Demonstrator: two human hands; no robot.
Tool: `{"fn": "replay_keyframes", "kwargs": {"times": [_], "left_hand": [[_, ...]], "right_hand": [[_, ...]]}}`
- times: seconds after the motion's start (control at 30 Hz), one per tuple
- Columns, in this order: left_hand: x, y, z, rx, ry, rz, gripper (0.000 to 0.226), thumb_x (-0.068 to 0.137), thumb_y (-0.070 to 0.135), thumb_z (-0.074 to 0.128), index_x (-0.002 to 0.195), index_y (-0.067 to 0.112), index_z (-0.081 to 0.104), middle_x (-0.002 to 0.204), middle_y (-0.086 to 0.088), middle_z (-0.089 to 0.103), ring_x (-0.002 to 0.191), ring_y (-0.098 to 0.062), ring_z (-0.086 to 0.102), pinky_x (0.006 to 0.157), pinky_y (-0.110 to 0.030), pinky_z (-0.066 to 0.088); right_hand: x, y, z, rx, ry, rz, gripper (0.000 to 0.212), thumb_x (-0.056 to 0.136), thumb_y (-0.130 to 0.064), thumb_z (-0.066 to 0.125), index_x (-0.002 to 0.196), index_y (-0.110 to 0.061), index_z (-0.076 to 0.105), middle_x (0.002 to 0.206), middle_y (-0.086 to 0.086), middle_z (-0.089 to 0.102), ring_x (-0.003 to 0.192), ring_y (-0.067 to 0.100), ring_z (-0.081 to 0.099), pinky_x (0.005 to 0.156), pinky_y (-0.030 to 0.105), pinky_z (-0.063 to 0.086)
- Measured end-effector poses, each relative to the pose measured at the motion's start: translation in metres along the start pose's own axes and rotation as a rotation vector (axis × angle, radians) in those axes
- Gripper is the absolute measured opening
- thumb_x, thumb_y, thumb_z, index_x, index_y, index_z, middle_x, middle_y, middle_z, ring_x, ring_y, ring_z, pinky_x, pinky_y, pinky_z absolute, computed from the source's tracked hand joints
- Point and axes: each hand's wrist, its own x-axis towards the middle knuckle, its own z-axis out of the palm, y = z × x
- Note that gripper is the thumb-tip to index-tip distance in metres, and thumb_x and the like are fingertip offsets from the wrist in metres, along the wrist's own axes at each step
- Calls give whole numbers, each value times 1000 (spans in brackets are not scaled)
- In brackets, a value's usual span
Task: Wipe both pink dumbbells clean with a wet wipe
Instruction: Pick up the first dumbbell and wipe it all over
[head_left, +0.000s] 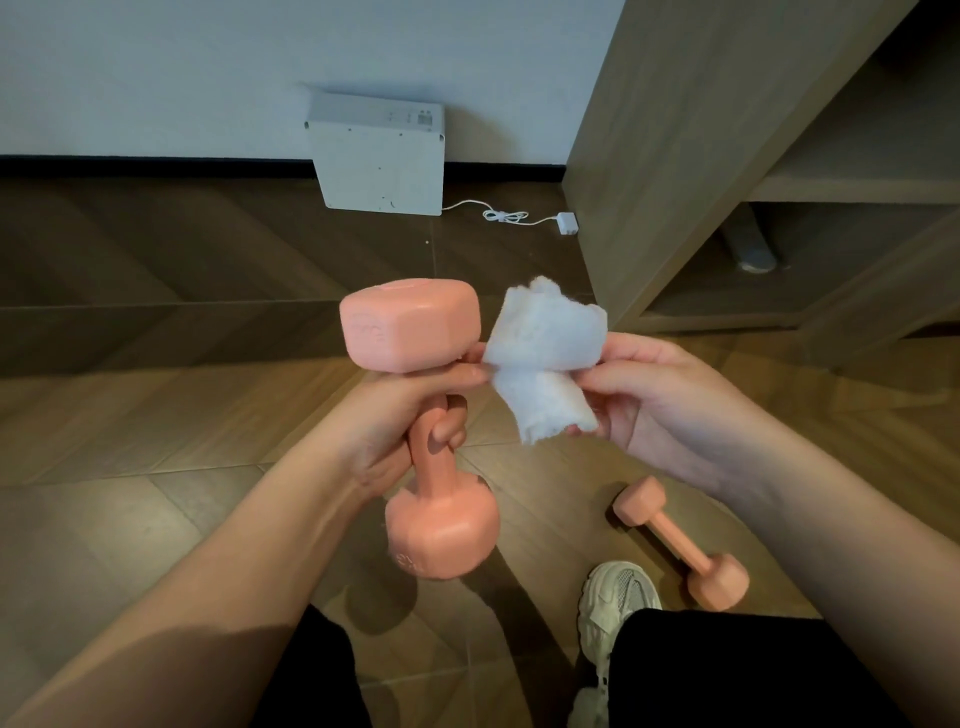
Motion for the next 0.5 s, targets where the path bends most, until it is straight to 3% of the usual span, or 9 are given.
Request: {"fn": "replay_keyframes", "kwargs": {"times": [0.1, 0.17, 0.2, 0.27, 0.33, 0.43, 0.5], "left_hand": [[2, -1, -1, 3, 8, 5, 29, 71, 13, 76, 100, 14, 76, 75, -11, 60, 48, -13, 50, 53, -26, 49], [4, -1, -3, 26, 15, -50, 28, 73, 18, 76, 101, 14, 77, 89, -19, 59, 73, -30, 55, 78, -39, 53], [5, 0, -4, 23, 0, -81, 27, 72, 19, 77, 99, 15, 77, 92, -19, 61, 74, -30, 55, 80, -40, 53], [6, 1, -4, 8, -31, -114, 35, 68, 23, 80, 101, 15, 76, 83, -12, 66, 51, -14, 53, 59, -27, 52], [7, 1, -4, 20, -24, -104, 45, 64, 26, 81, 107, 13, 73, 82, -8, 70, 42, -9, 47, 47, -22, 48], [8, 2, -6, 66, -13, -76, 43, 67, 26, 81, 108, 14, 73, 87, -7, 71, 42, -9, 47, 46, -21, 48], [9, 2, -6, 112, -17, -72, 34, 71, 24, 79, 104, 17, 75, 81, -7, 68, 44, -9, 48, 48, -22, 48]], "right_hand": [[-1, -5, 3, -223, 19, -115, 39, 93, -7, 46, 75, -17, 79, 95, 9, 70, 81, 11, 69, 64, 22, 56], [-2, -5, 4, -450, -16, -222, 39, 89, -21, 43, 79, -20, 81, 95, -1, 69, 91, 11, 65, 70, 24, 55], [-3, -3, 4, -537, -22, -262, 39, 91, -23, 43, 82, -20, 81, 96, -4, 68, 95, 11, 63, 72, 25, 54], [-3, -1, 1, -646, 17, -302, 35, 98, -21, 47, 84, -19, 80, 95, -7, 65, 96, 10, 61, 72, 25, 52], [-1, 0, -1, -728, 79, -339, 30, 97, -21, 53, 83, -20, 79, 92, -9, 65, 93, 9, 61, 69, 23, 51], [1, 0, -3, -789, 132, -350, 12, 88, -23, 66, 85, -26, 77, 90, -14, 67, 91, 4, 63, 66, 15, 51], [1, 2, -3, -805, 170, -341, 12, 85, -20, 72, 85, -32, 73, 91, -16, 65, 92, 0, 62, 65, 12, 50]]}}
